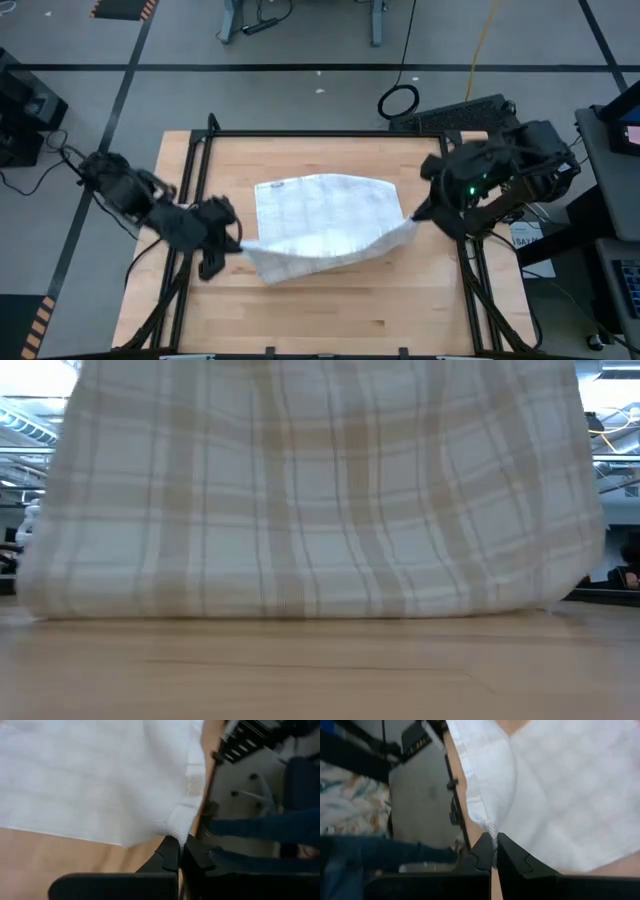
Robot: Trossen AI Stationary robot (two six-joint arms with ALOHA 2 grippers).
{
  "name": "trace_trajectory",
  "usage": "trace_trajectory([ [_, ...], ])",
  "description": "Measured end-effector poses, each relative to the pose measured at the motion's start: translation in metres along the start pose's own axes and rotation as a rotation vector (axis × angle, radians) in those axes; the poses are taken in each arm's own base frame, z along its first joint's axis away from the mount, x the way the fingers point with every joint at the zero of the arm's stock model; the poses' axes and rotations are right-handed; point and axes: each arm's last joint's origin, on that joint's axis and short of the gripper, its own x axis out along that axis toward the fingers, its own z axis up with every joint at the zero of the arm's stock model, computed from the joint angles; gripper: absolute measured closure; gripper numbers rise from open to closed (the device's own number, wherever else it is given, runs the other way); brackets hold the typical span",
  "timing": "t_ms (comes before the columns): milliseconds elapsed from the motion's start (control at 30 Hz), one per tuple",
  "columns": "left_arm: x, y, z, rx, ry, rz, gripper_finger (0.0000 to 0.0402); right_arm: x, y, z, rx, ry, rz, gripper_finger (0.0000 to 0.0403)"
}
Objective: Roll towel
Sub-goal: Roll the towel
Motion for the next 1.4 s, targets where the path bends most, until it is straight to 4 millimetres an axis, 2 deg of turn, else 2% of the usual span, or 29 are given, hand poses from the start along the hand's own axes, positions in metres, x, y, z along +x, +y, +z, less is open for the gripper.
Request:
trace_trajectory([
  [267,0.019,-0.047,-0.027,0.020,-0.004,-0.123,0.0398,0.014,0.017,-0.025,-0.046,0.137,0.038,0.0401],
  [433,0.025,-0.060,-0.040,-0.007,0.030,-0.150,0.0398,0.024,0.026,-0.036,-0.025,0.234,0.078,0.0401],
  [567,0.017,-0.068,-0.051,0.009,0.024,-0.217,0.0398,0.031,0.043,-0.040,-0.070,0.228,0.212,0.0401],
  [700,0.003,-0.060,-0.059,-0.010,-0.031,-0.167,0.0398,0.037,0.054,-0.040,-0.068,0.188,0.292,0.0401],
  [833,-0.001,-0.040,-0.066,-0.074,-0.022,0.012,0.0398,0.051,0.054,-0.040,0.034,0.170,0.244,0.0401],
  [967,-0.005,-0.023,-0.068,-0.120,-0.045,0.160,0.0398,0.070,0.049,-0.046,0.063,0.209,0.181,0.0401],
  [1167,0.000,-0.025,-0.067,-0.083,-0.104,0.173,0.0398,0.095,0.050,-0.058,0.049,0.277,0.183,0.0401],
  [1400,0.009,-0.031,-0.068,-0.060,-0.118,0.189,0.0398,0.101,0.043,-0.062,0.038,0.317,0.127,0.0401],
])
